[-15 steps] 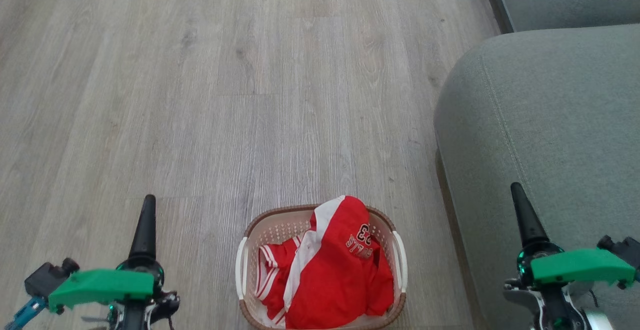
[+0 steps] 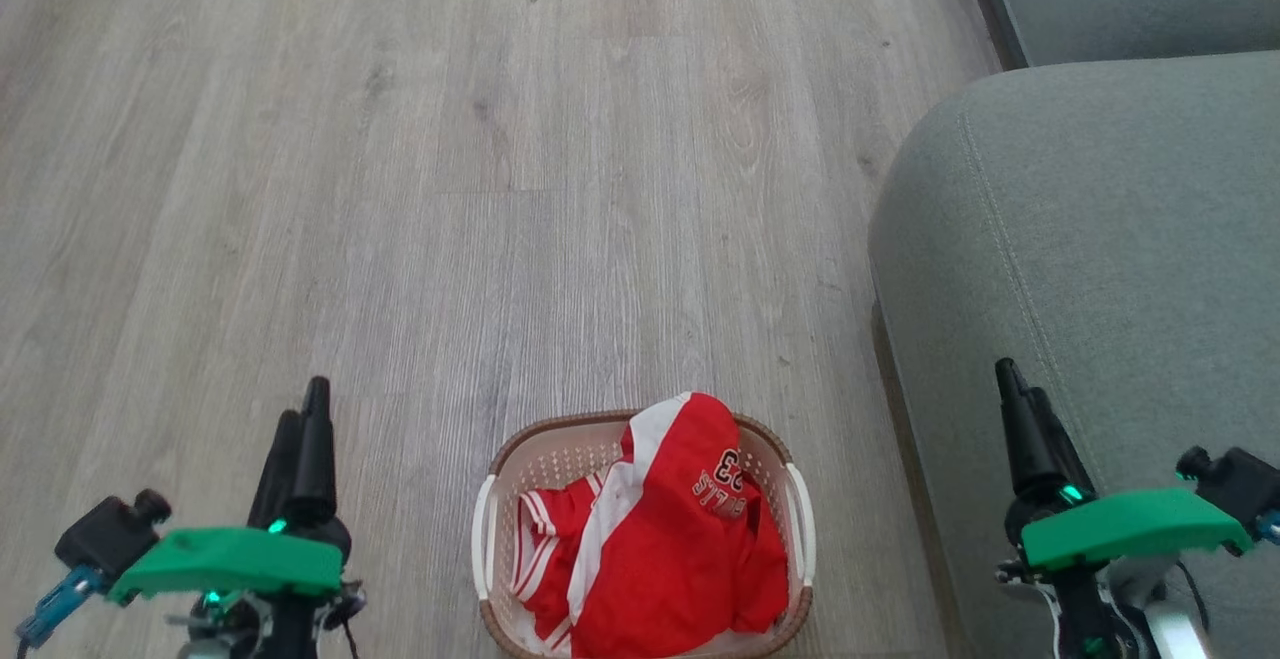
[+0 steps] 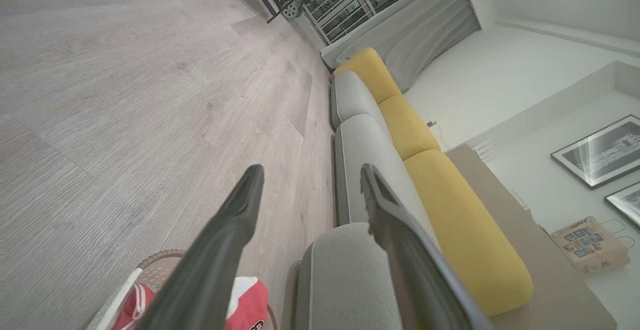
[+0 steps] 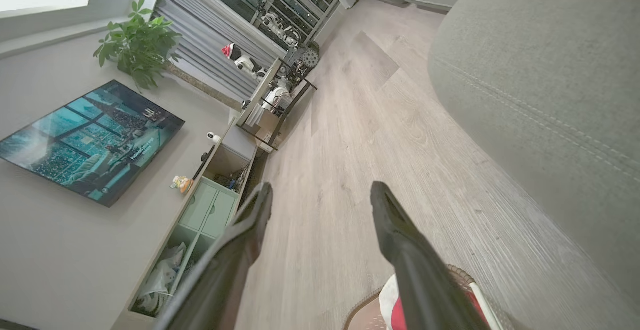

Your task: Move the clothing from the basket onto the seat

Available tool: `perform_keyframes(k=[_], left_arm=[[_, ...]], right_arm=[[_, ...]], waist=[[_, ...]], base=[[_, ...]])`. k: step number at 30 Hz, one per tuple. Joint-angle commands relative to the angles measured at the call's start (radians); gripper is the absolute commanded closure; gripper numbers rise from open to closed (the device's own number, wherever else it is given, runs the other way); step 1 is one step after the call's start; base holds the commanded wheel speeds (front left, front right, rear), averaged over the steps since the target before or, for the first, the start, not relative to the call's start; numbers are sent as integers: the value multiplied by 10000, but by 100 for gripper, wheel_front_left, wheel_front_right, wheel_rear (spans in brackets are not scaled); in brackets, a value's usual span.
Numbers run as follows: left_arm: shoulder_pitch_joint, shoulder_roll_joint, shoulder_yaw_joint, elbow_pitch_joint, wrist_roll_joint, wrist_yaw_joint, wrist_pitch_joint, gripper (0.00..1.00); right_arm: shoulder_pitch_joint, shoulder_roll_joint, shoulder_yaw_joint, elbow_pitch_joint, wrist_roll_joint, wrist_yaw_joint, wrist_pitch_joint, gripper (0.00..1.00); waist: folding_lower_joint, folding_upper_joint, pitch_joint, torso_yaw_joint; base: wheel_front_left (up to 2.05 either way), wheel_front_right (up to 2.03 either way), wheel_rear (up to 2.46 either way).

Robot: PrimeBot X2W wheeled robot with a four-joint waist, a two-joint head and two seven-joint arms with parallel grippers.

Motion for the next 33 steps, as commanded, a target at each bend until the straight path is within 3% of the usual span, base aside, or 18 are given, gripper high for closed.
perform_keyframes(k=[1,15,33], left_arm=[[-489,125,84,-448,355,25,-144,0],[-475,218,-181,-563,2671,105,-554,0],[-541,206,-346,-669,4835,129,-1080,0]], right_arm=[[-392,-177,136,-453,-328,-1,-136,0],[-378,-193,327,-843,-2335,-1,-549,0],[-327,-147,519,-1204,-4707,-1,-1080,0]], waist=[[0,0,0,4],[0,0,-4,43],[0,0,-24,91]], base=[[0,0,0],[0,0,0],[0,0,0]])
